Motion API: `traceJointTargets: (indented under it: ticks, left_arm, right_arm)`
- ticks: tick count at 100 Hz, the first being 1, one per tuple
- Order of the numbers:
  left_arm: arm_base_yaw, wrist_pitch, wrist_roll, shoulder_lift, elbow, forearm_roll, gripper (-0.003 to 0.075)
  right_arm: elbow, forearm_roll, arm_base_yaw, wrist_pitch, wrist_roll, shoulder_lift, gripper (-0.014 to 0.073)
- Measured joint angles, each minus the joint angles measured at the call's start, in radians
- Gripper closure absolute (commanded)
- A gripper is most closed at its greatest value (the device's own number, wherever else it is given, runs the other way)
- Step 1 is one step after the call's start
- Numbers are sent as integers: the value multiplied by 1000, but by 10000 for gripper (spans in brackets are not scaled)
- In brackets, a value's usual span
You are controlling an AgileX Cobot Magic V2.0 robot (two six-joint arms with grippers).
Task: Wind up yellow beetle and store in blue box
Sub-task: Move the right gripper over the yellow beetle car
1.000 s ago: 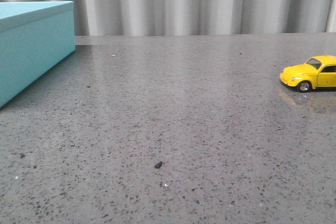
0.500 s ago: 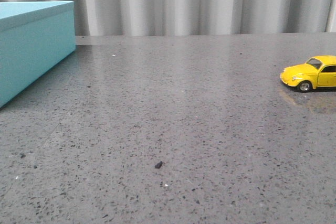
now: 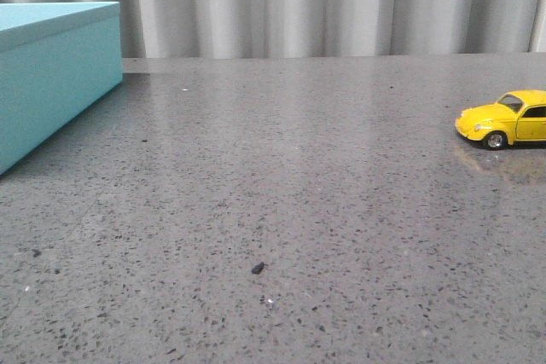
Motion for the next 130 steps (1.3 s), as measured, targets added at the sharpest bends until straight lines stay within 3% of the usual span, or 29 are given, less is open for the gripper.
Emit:
traceJointTargets:
  ticks: [40,57,82,105,130]
  left_arm:
    - [0,-60,-5,0,-4,-131,741]
    - [0,-18,-8,48,-89,-131,741]
    - [0,-29,-8,209,-235,-131,741]
    - [0,-105,-8,276,-265,-131,741]
    - [0,-119,-8,278,-266,-133,741]
  right_arm:
    - [0,-2,0,-204,0,0,635]
    - [-37,-2,0,-113,0,24,635]
    - [-278,-2,0,127,0,222,635]
    - [-347,0,0,95,0,351,635]
    - [-497,2,38,238,0,514,635]
